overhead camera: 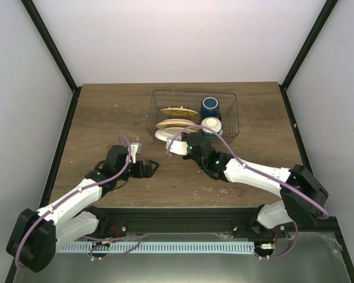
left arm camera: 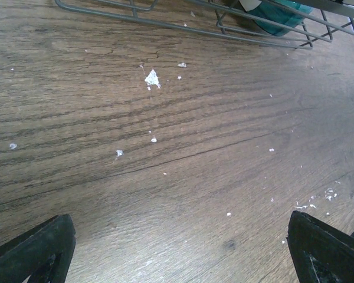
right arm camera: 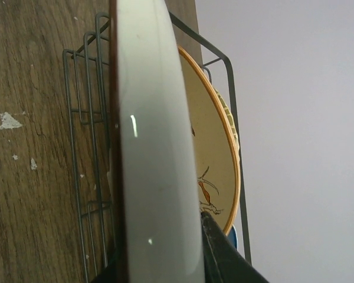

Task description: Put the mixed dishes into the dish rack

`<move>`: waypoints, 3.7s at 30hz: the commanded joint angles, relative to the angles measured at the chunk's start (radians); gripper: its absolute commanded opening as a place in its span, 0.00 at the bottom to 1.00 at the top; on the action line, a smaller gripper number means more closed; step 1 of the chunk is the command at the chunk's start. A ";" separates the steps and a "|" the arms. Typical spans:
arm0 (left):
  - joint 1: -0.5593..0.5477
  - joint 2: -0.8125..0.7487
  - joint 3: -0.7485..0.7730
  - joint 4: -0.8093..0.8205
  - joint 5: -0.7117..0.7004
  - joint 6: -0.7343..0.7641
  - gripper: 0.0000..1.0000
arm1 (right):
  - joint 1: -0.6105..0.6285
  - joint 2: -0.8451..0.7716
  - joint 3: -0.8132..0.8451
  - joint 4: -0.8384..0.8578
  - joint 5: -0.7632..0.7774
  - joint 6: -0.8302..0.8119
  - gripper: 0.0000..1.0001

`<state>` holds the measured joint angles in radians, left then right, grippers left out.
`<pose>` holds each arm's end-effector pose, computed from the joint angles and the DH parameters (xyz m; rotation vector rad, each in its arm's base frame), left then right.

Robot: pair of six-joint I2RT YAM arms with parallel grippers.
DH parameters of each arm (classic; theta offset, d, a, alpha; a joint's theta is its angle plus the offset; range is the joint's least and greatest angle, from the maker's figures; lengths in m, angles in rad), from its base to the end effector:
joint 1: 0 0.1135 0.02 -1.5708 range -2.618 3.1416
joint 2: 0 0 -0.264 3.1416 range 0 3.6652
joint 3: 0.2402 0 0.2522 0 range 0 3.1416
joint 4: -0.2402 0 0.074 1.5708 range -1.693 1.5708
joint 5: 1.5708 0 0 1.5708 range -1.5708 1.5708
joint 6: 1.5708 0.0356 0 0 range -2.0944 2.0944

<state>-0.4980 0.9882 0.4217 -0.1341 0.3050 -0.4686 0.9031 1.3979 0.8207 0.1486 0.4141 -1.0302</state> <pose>0.1672 -0.1031 0.1835 0.2044 2.3707 -0.8357 0.2029 0.2342 0.2459 -1.4751 1.3424 -0.4950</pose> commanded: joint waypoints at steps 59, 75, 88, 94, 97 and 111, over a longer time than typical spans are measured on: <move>0.002 0.005 -0.011 0.034 0.038 -0.007 1.00 | -0.112 0.204 0.303 -0.237 -0.095 0.164 0.75; 0.003 0.092 0.147 -0.020 0.017 -0.010 1.00 | -0.112 0.014 0.324 -0.466 -0.059 0.596 1.00; 0.111 0.152 0.466 -0.217 -0.003 0.075 1.00 | -0.410 -0.053 0.481 -0.560 -0.161 0.831 1.00; 0.377 0.268 0.565 -0.194 0.199 0.042 1.00 | -0.730 0.019 0.544 -0.590 -0.297 0.984 1.00; 0.477 0.362 0.594 -0.140 0.254 0.003 1.00 | -0.873 0.070 0.550 -0.574 -0.370 1.051 1.00; 0.513 0.561 0.668 -0.169 -0.035 0.080 1.00 | -1.064 0.182 0.332 -0.388 -0.411 1.149 1.00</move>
<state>0.0151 1.5349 1.0817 -0.3012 0.3424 -0.4221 -0.1627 1.5784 1.1893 -0.3099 0.0238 0.0845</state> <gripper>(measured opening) 0.997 0.999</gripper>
